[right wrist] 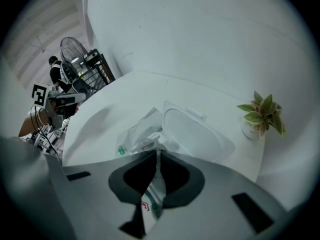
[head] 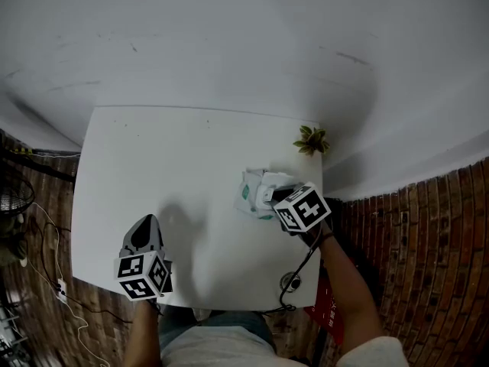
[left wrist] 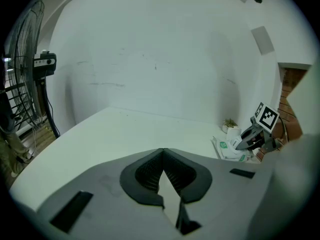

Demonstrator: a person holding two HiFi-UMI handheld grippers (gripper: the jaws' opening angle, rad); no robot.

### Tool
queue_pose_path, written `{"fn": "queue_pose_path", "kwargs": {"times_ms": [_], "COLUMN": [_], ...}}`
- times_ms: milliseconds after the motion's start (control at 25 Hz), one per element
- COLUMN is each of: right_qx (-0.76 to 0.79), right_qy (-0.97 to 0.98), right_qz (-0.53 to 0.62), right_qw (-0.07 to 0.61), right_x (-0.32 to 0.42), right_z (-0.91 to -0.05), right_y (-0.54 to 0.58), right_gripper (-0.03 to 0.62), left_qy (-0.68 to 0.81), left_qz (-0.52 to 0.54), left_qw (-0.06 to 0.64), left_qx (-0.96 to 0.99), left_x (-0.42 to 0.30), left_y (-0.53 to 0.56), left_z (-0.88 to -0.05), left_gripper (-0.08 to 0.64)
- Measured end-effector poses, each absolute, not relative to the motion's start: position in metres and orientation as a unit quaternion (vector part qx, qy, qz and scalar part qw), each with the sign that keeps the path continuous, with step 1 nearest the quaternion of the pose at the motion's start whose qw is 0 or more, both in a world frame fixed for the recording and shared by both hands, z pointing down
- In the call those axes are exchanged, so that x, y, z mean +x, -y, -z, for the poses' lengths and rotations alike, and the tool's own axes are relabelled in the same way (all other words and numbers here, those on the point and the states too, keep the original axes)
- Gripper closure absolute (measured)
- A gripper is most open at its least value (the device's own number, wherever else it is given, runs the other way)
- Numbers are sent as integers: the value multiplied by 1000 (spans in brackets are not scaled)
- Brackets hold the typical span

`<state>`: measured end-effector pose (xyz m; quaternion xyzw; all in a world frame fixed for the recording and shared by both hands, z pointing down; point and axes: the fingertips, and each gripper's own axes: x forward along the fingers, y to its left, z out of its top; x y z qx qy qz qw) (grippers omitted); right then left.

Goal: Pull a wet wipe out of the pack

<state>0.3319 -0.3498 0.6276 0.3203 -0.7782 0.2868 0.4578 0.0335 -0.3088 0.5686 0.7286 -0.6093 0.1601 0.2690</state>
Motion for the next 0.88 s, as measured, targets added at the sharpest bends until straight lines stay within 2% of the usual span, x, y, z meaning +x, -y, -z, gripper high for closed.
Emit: {"fn": "queue_pose_path", "kwargs": {"times_ms": [320,560,880], "right_qx": [335,358,371], "right_qy": [780,785,786], "right_qz": [-266,-273,-259], "right_qw": [457,425,421], "right_x": [333,337,338], "right_z": [-627,-618,-609], "right_y": [350,352,355], "right_gripper": [584,586,586], "left_qy": [617,625,629], "left_qz": [-154,-149,-142], "left_qw": [266,266,261], "left_qx": [724,719,718], "left_x": [25,13,5], "left_y": [305,303,301], "left_z": [-564,-561,-555], "left_gripper": [558,558,559]}}
